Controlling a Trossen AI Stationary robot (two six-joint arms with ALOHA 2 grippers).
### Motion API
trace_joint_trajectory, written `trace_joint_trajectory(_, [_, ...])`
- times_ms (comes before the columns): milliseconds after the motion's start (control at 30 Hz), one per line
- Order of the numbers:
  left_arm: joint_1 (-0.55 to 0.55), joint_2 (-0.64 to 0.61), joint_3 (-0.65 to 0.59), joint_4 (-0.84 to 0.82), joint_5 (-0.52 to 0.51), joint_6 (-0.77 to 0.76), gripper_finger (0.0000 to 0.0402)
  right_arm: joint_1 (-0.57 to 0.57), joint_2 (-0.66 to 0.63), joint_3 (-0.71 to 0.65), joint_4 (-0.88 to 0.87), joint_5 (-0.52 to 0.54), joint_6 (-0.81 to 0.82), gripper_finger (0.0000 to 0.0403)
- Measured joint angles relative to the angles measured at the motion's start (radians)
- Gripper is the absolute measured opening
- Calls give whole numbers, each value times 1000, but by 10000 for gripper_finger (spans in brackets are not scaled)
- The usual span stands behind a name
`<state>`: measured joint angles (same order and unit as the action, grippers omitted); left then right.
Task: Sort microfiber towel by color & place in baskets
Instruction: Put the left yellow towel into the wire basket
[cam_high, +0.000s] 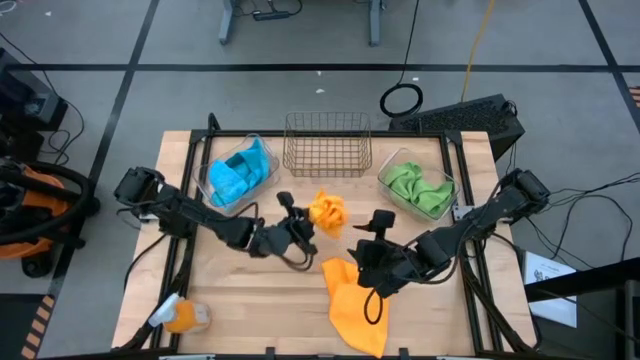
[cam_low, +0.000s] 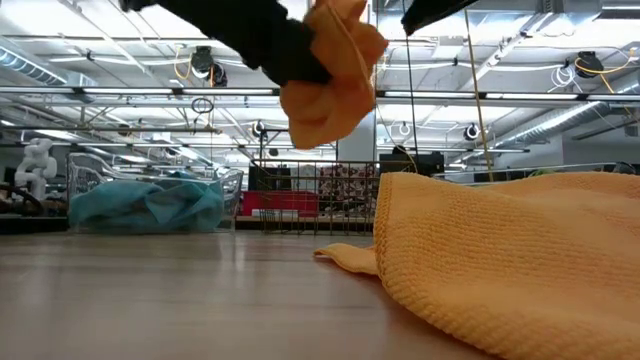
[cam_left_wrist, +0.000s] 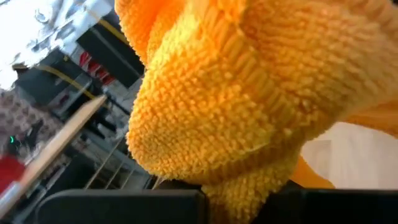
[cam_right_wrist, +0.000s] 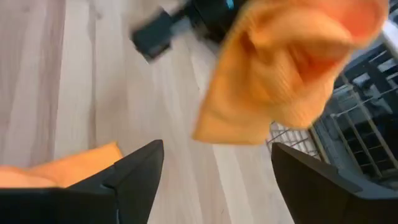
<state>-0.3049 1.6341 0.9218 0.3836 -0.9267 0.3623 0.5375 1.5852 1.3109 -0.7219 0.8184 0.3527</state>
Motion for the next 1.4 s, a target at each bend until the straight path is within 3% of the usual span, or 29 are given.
trace_joint_trajectory(133, [55,0,0,-47,90,-128,28,19,1,0,66,23,-65,297])
trace_joint_trajectory(300, [77,0,0,-131,203,-298,27,27,38,0,226,90,-303,329])
trace_joint_trajectory(433, [73,0,0,-165,232,-331,27,-8,74,0,333,133,-443,370])
trace_joint_trajectory(567, [58,0,0,-162,235,-331,27,-63,93,0,372,142,-465,396])
trace_joint_trajectory(767, [48,0,0,-163,286,-323,27,-153,94,0,372,62,-450,394])
trace_joint_trajectory(900, [46,0,0,-162,301,-308,27,-204,95,0,351,-118,-422,393])
trace_joint_trajectory(1067, [40,0,0,-160,301,-265,27,-243,101,0,279,-140,-376,391])
trace_joint_trajectory(1233, [31,0,0,-157,301,-249,29,-251,101,0,269,-145,-364,336])
trace_joint_trajectory(1400, [29,0,0,-157,301,-249,36,-251,101,0,269,-200,-357,211])
